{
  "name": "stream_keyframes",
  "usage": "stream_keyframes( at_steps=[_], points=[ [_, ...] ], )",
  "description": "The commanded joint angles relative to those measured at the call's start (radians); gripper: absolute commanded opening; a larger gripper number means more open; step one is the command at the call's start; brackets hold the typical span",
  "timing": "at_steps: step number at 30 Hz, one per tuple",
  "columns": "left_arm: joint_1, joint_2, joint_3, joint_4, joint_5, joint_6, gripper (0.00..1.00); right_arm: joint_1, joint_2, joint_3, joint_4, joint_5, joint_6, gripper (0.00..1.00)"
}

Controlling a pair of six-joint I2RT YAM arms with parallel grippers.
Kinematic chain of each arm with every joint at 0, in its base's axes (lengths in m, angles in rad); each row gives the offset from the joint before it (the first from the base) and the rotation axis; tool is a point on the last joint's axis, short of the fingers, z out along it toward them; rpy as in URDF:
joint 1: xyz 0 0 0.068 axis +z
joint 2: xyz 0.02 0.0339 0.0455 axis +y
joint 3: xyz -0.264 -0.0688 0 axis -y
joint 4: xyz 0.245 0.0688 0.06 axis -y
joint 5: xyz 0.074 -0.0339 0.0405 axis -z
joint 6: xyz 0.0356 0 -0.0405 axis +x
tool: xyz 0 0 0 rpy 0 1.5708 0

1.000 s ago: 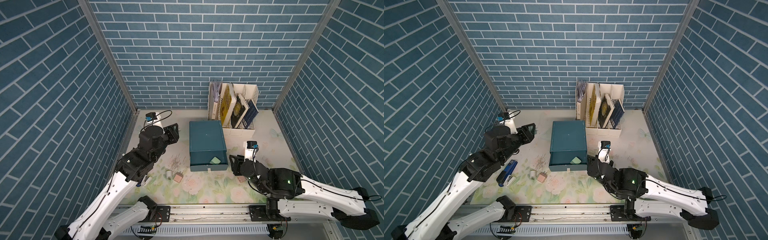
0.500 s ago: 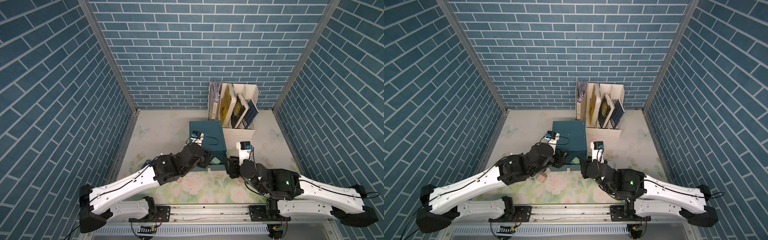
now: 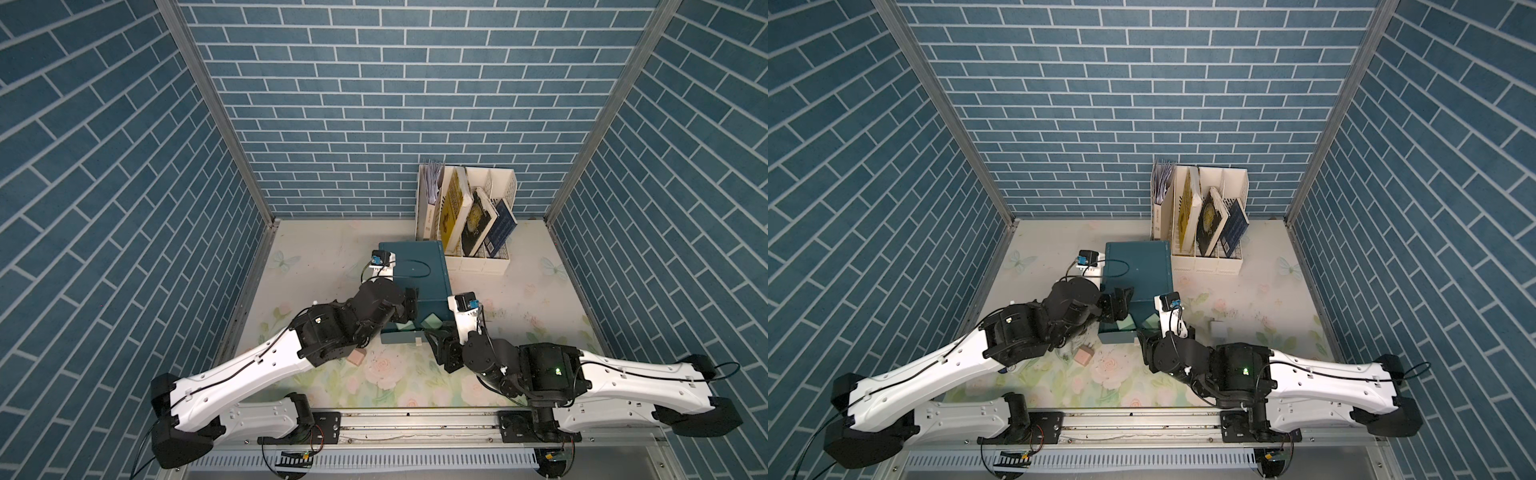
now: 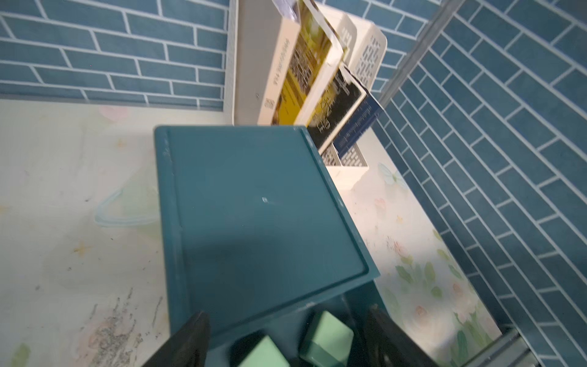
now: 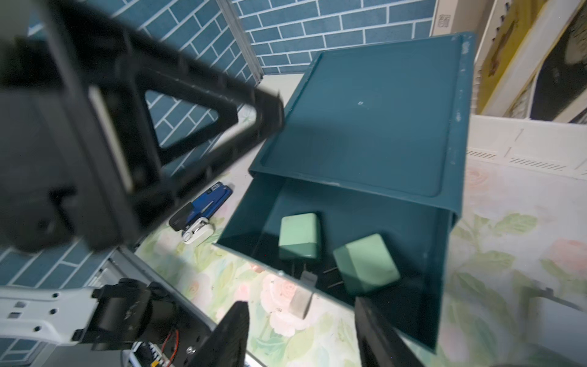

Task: Place the plugs into the drawer by color
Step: Place the plug in the drawer.

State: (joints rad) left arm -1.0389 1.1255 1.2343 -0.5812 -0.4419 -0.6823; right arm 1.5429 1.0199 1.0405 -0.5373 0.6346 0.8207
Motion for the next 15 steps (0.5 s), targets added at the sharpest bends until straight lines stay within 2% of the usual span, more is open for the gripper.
stream_keyframes(
  at_steps=[1, 4, 7, 10, 15],
  points=[
    [0.131, 0.005, 0.008, -0.046, 0.060, 0.020, 0.78, 0.068, 0.061, 0.044, 0.006, 0.015, -0.032, 0.43],
    [0.262, 0.004, -0.055, 0.022, 0.232, 0.043, 0.77, 0.150, 0.123, 0.063, -0.004, 0.057, -0.020, 0.43],
    [0.330, 0.035, -0.095, 0.063, 0.338, 0.057, 0.74, 0.184, 0.169, 0.068, -0.035, 0.083, 0.054, 0.43],
    [0.335, 0.068, -0.121, 0.102, 0.382, 0.082, 0.72, 0.195, 0.184, 0.027, -0.027, 0.110, 0.165, 0.48],
    [0.340, 0.079, -0.162, 0.116, 0.361, 0.090, 0.68, 0.185, 0.198, -0.028, -0.049, 0.139, 0.345, 0.52]
  ],
)
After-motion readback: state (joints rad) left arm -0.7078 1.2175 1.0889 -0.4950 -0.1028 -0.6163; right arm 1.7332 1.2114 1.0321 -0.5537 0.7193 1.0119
